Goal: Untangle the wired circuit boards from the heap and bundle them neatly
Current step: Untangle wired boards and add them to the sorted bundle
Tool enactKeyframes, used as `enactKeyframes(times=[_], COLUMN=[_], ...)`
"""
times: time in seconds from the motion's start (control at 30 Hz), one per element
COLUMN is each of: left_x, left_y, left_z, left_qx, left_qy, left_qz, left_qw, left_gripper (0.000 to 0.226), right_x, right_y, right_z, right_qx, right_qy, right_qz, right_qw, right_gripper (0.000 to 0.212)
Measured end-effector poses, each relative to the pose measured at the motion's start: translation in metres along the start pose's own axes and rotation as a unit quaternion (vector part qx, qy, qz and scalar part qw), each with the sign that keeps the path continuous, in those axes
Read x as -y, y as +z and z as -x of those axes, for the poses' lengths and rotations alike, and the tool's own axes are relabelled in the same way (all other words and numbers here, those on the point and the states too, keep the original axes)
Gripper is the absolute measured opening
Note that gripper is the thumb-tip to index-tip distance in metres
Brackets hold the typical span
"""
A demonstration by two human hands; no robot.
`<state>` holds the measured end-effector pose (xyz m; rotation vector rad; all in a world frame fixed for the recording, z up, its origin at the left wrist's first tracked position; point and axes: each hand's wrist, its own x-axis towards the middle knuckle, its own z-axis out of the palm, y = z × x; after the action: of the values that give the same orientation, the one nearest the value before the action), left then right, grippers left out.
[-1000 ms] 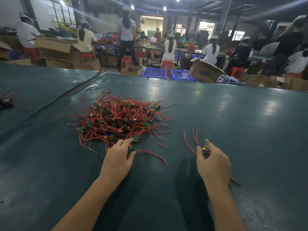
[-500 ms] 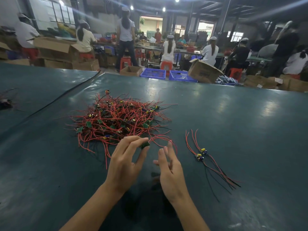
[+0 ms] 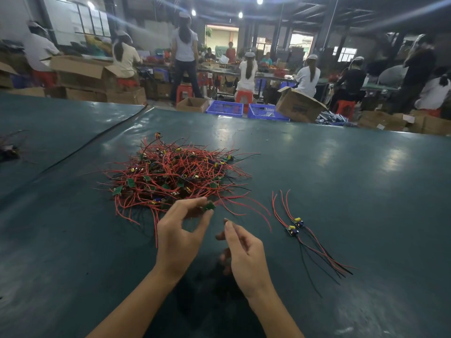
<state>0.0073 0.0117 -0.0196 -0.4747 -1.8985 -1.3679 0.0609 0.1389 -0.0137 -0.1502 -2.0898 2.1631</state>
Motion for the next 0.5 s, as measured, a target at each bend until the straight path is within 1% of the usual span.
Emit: enactKeyframes(times=[0.07, 0.1, 0.2, 0.3, 0.37, 0.4, 0.47, 0.5], left_x=[-0.004, -0.004, -0.006, -0.008, -0.011, -0.013, -0.016, -0.018], left_y=[0.005, 0.007, 0.012, 0.012, 0.011, 0.010, 0.008, 0.008], left_z=[0.007, 0.010, 0.016, 0.016, 0.015, 0.014, 0.012, 0.011], left_qx=[0.059, 0.086, 0.121, 0.117, 0.099, 0.089, 0.093, 0.110], left_qy=[0.084, 0.106, 0.115, 0.102, 0.070, 0.038, -0.076, -0.142], left_qz=[-0.006, -0.003, 0.016, 0.029, 0.039, 0.045, 0.062, 0.081], left_qw=[0.995, 0.991, 0.986, 0.988, 0.992, 0.994, 0.991, 0.980], left_gripper=[0.024, 0.024, 0.021, 0.015, 0.012, 0.014, 0.025, 0.030], right_x=[0.002, 0.003, 0.003, 0.002, 0.003, 0.003, 0.004, 0.003], right_y=[0.000, 0.000, -0.004, -0.006, -0.008, -0.009, -0.010, -0.010], right_z=[0.000, -0.001, -0.003, -0.004, -0.005, -0.005, -0.005, -0.005], right_qx=[-0.013, -0.022, -0.068, -0.098, -0.112, -0.118, -0.109, -0.092], right_qy=[-0.009, -0.010, 0.002, -0.003, -0.010, -0.014, -0.024, -0.031], right_qz=[-0.032, -0.046, -0.068, -0.064, -0.073, -0.079, -0.085, -0.084], right_qw=[0.999, 0.999, 0.995, 0.993, 0.991, 0.990, 0.990, 0.992], right_gripper=[0.029, 0.032, 0.034, 0.027, 0.024, 0.023, 0.022, 0.022])
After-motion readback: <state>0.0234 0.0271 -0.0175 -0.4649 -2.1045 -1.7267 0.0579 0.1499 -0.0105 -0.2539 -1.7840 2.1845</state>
